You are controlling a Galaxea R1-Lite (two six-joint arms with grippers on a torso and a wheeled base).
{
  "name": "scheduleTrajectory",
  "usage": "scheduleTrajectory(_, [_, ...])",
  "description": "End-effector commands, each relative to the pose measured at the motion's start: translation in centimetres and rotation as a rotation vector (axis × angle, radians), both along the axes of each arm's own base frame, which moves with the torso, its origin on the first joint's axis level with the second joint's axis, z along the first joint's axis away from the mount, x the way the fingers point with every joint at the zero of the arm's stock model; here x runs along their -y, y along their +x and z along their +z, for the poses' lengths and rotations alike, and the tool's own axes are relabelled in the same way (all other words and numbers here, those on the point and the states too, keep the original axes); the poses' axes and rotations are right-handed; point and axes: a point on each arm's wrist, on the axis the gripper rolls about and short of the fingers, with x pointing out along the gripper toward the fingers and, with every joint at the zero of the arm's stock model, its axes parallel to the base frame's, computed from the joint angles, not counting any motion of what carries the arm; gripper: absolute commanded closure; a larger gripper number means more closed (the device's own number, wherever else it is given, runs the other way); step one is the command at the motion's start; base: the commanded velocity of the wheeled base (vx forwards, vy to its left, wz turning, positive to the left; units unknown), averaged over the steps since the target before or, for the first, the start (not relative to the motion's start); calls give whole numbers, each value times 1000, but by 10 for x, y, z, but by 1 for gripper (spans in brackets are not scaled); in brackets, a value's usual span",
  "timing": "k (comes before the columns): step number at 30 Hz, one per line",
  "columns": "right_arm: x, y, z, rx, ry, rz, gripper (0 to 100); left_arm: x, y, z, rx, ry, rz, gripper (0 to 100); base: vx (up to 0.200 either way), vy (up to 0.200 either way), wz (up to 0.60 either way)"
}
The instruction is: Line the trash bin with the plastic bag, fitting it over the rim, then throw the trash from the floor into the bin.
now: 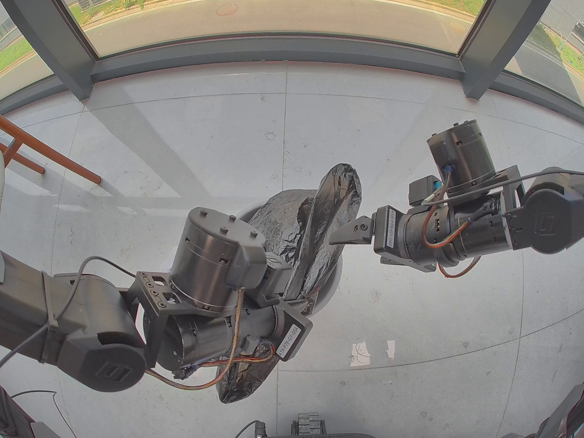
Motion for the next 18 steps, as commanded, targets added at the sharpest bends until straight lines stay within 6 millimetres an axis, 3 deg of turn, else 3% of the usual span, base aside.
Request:
scheduleTrajectory(1, [-3, 14, -12, -22, -13, -15, 0, 0, 0, 0, 0, 1, -1, 100, 0, 0, 0])
scheduleTrajectory(10, [1, 35, -8, -2, 7, -60, 0, 0, 0, -2, -3, 6, -2, 100, 0, 0, 0])
scheduleTrajectory(18, [-9, 35, -18, -33, -4, -38, 0, 0, -1, -3, -5, 8, -2, 100, 0, 0, 0])
